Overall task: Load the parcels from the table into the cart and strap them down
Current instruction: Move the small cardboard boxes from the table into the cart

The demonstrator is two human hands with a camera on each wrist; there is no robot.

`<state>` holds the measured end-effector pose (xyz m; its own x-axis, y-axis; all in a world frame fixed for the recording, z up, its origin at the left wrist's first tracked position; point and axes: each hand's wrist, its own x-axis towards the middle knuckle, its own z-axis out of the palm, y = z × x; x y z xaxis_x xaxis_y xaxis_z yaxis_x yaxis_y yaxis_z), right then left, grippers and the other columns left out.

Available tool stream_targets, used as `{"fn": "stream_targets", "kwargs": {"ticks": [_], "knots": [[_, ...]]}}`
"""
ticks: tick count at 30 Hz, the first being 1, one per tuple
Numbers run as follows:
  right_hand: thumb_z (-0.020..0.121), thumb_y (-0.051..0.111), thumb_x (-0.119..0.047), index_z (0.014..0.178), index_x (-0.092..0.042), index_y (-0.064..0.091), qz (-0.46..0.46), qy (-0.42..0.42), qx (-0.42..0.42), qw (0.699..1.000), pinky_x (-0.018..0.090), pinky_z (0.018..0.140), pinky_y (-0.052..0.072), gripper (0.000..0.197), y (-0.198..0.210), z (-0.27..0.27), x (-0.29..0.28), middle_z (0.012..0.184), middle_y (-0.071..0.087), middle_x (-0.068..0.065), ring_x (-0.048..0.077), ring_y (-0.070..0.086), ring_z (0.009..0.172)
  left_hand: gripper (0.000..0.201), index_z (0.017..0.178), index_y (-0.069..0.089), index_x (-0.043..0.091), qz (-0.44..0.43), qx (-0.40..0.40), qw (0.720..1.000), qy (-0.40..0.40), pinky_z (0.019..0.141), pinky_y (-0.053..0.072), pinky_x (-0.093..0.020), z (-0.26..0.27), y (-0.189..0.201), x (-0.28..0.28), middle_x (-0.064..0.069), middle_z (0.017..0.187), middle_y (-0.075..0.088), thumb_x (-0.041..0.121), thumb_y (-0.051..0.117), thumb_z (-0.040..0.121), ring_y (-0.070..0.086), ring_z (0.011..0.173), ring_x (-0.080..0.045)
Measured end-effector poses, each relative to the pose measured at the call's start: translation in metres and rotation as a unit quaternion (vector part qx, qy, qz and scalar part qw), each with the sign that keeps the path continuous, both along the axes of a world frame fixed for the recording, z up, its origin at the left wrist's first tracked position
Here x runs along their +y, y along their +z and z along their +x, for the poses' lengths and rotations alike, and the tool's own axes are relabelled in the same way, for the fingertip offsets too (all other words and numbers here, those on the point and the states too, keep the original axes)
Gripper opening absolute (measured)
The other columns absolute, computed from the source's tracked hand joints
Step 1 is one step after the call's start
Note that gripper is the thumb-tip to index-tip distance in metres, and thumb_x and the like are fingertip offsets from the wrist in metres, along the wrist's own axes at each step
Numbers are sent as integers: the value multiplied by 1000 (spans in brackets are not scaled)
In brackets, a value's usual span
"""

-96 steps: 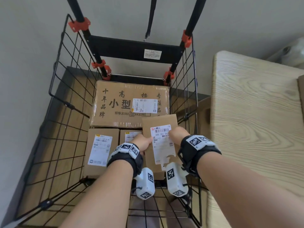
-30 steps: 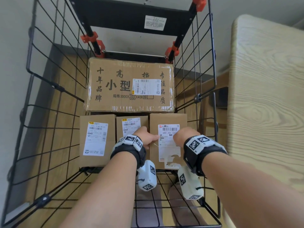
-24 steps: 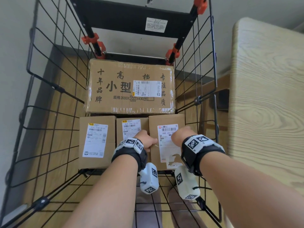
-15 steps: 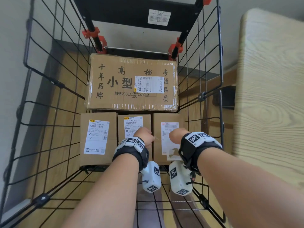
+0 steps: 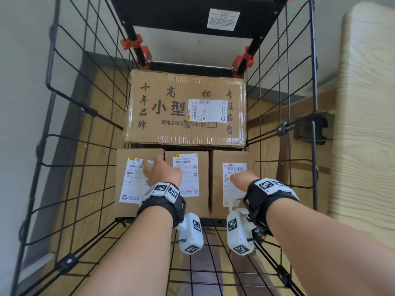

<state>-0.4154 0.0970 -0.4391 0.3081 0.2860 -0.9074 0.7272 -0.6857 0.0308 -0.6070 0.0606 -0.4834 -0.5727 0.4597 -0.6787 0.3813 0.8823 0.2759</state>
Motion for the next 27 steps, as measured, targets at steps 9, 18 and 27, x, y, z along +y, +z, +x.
{"fn": "stream_targets", "kwargs": {"ticks": [9, 18, 27], "knots": [[94, 54, -40, 143, -8, 36, -29, 35, 19, 999, 32, 82, 42, 61, 4, -12, 0, 137, 49, 13, 30, 52, 119, 80, 145, 34, 28, -42, -67, 995, -55, 90, 48, -37, -3, -3, -7, -5, 158, 9, 15, 67, 74, 44, 130, -33], [97, 46, -27, 126, -11, 53, 69, 277, 20, 958, 29, 74, 46, 35, 50, -19, 10, 114, 61, 8, 24, 59, 97, 49, 137, 50, 22, -57, -119, 963, -234, 82, 48, -27, 11, 53, 18, -2, 133, 55, 19, 57, 89, 62, 106, -24], [91, 47, -15, 114, -14, 59, 195, 465, 17, 864, 35, 75, 54, 26, 152, -15, 14, 90, 58, 3, 23, 59, 84, 36, 126, 57, 15, -41, 25, 869, -493, 85, 52, -34, 46, 158, 49, -7, 120, 62, 12, 51, 91, 60, 106, -25]]}}
